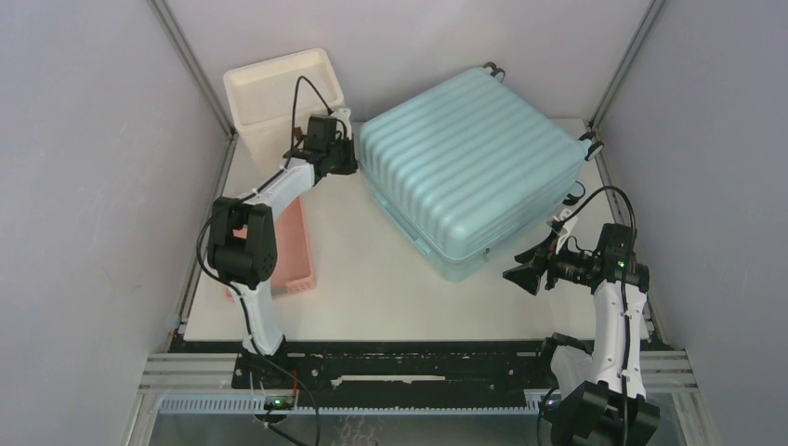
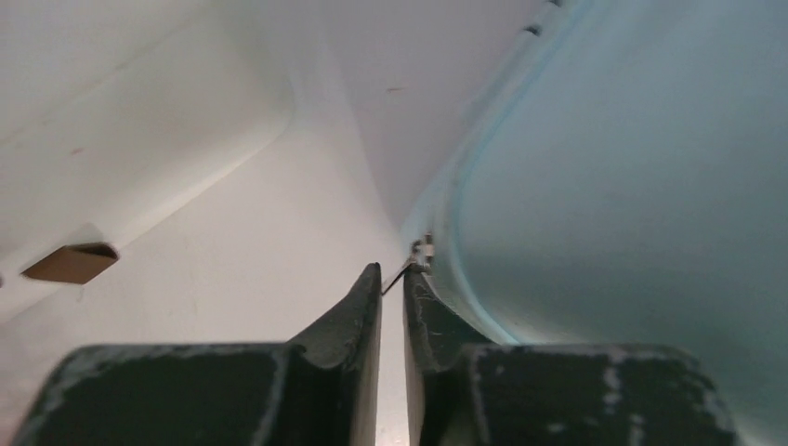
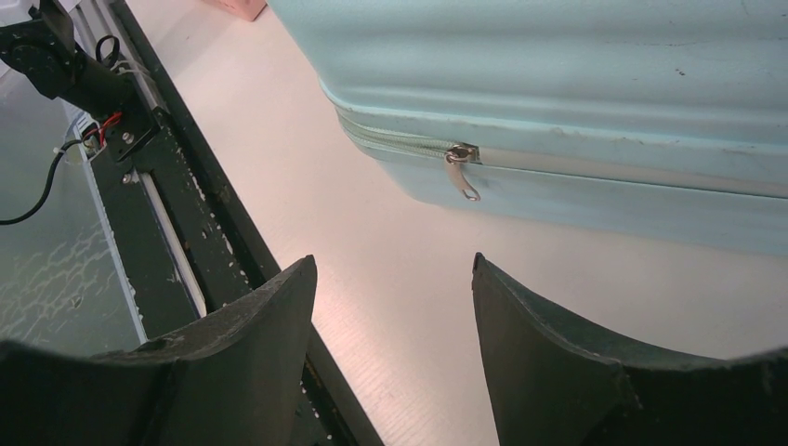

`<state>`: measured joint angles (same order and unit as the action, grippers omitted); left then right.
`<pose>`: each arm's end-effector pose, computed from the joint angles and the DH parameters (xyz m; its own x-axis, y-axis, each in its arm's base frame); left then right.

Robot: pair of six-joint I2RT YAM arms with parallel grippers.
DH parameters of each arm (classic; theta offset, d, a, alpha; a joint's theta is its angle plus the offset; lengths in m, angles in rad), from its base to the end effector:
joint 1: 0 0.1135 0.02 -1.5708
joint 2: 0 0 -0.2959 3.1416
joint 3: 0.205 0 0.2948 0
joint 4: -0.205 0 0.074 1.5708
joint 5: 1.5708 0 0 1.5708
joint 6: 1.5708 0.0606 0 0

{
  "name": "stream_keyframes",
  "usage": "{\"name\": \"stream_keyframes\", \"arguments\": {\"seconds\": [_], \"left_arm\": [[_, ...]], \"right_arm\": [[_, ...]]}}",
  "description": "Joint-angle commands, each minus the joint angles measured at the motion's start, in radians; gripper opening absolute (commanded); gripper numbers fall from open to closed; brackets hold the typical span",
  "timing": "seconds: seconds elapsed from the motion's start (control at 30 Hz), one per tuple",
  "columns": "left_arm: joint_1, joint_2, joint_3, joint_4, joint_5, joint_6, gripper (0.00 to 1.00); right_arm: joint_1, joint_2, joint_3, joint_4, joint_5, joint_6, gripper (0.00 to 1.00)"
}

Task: Open, take out, and arrange the luggage

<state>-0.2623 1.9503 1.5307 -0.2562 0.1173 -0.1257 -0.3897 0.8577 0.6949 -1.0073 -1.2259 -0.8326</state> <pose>0.5026 -0.1423 0.2416 -0.6427 0.0436 -0.7649 0.2673 0.9484 -0.1704 0.1677 -0.0072 0.2627 -0.4170 -0.0991 -0.9035 -0.7721 0.5631 0.2946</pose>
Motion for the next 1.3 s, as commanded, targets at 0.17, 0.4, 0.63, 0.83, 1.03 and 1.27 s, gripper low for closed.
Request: {"name": "stream_keyframes", "arguments": {"seconds": [0.17, 0.4, 0.63, 0.83, 1.03, 1.27], "left_arm": [[0.055, -0.139, -0.084, 0.107, -0.200, -0.122, 0.33], [0.054, -0.419, -0.404, 0.218, -0.057, -0.310, 0.40], [-0.033, -0.599, -0.726, 0.459, 0.075, -0.657, 0.51], [-0.150, -0.532, -0.804, 0.621, 0.083, -0.854, 0.63], [-0.200, -0.407, -0.776, 0.660, 0.062, -0.916, 0.65], [-0.208, -0.297, -0.710, 0.606, 0.056, -0.937, 0.54]], "right_arm": [[-0.006, -0.015, 0.024, 0.002, -0.044, -0.032, 0.71], [0.013, -0.041, 0.025, 0.003, -0.038, -0.026, 0.71], [0.118, -0.065, 0.025, 0.047, 0.014, 0.033, 0.70], [0.127, -0.060, 0.024, 0.058, 0.016, 0.052, 0.70], [0.129, -0.063, 0.024, 0.050, 0.013, 0.044, 0.71], [0.126, -0.069, 0.025, 0.046, 0.004, 0.035, 0.71]]}}
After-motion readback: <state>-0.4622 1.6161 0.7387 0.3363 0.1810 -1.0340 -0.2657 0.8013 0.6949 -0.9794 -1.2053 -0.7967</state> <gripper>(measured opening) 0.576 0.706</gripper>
